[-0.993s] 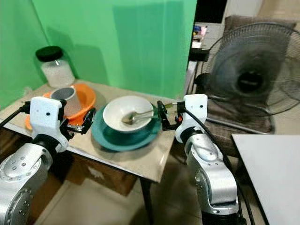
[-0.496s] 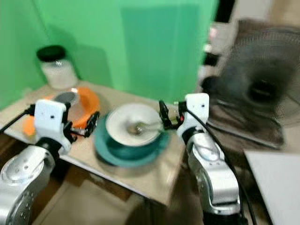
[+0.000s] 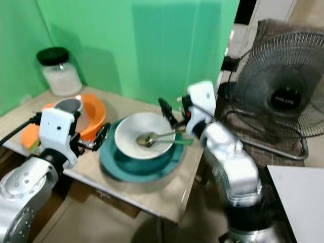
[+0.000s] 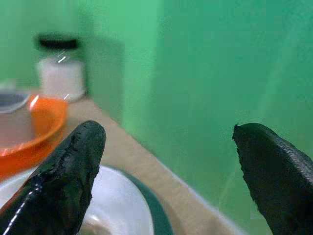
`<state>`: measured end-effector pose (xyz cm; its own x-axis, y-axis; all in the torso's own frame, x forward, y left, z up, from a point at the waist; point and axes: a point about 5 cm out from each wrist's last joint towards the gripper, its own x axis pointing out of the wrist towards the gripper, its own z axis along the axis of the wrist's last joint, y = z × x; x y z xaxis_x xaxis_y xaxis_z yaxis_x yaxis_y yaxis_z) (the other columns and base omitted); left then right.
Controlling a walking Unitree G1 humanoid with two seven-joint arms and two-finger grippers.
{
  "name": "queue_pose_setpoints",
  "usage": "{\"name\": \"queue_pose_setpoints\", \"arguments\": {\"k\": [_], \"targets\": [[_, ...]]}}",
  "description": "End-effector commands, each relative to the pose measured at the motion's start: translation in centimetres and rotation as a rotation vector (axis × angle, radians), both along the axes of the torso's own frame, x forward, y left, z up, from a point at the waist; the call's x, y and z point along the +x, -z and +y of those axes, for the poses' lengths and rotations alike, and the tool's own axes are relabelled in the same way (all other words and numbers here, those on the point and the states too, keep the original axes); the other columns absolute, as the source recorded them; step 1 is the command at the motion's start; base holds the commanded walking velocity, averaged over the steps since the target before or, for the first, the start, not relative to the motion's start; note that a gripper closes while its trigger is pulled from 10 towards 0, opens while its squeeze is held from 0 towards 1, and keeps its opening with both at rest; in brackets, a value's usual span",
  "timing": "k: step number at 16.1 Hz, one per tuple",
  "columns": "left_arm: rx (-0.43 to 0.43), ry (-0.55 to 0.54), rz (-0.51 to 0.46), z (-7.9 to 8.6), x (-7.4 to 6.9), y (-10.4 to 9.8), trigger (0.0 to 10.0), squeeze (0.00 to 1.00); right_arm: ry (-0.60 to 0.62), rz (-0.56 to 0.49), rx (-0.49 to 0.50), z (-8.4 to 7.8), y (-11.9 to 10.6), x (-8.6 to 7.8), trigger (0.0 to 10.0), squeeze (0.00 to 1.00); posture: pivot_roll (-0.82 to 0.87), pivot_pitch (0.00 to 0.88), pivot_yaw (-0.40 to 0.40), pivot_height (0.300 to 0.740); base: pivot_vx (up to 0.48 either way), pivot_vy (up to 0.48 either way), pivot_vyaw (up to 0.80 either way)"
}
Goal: Setting the table
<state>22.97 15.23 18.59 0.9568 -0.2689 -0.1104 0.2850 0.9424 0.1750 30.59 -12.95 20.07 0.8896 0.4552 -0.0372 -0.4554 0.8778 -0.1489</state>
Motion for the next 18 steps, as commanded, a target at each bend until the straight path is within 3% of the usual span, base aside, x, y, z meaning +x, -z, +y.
{"name": "queue_pose_setpoints", "arguments": {"k": [1,2,5,9,11,13,16,17,18], "targets": [[0.000,0.034,-0.005,0.1,0.1,-0.3,10.0,0.00,-0.067,0.016,-0.049,0.1,0.1,0.5,10.0,1.00,-0.02,0.010,0.021,0.740,0.000,0.000,0.00],[0.003,0.060,0.002,0.1,0.0,-0.3,10.0,0.00,-0.102,0.032,-0.086,0.0,0.0,0.9,10.0,1.00,-0.02,0.011,0.023,0.740,0.000,0.000,0.00],[0.030,0.216,0.051,0.7,-1.2,-0.2,10.0,0.00,-0.294,0.149,-0.317,0.4,-0.1,2.6,10.0,1.00,-0.03,0.012,0.025,0.740,0.000,0.000,0.00],[0.109,0.322,0.095,2.8,-2.6,-0.2,10.0,0.00,-0.389,0.240,-0.398,0.6,-1.0,3.1,10.0,1.00,-0.02,0.009,0.006,0.740,0.000,0.000,0.00],[0.142,0.373,0.120,3.6,-3.4,-0.2,10.0,0.00,-0.429,0.296,-0.420,0.7,-0.8,2.6,10.0,0.00,-0.02,0.008,0.002,0.740,0.000,0.000,0.00],[0.181,0.426,0.172,4.6,-4.5,0.2,10.0,0.00,-0.465,0.385,-0.418,0.9,-0.6,1.6,10.0,0.00,-0.02,0.009,-0.001,0.740,0.000,0.000,0.00],[0.204,0.428,0.190,5.4,-4.8,0.3,10.0,0.00,-0.499,0.441,-0.427,1.2,-0.5,0.4,10.0,0.00,-0.02,0.008,0.002,0.740,0.000,0.000,0.00],[0.203,0.448,0.194,5.3,-4.9,0.4,10.0,0.00,-0.511,0.463,-0.443,1.3,-0.2,-0.1,9.0,0.00,-0.02,0.006,0.002,0.740,0.000,0.000,0.00],[0.197,0.460,0.193,5.0,-4.9,0.5,10.0,0.00,-0.510,0.474,-0.456,1.3,0.1,-0.3,7.2,0.00,-0.03,0.005,0.006,0.740,0.000,0.000,0.00]]}}
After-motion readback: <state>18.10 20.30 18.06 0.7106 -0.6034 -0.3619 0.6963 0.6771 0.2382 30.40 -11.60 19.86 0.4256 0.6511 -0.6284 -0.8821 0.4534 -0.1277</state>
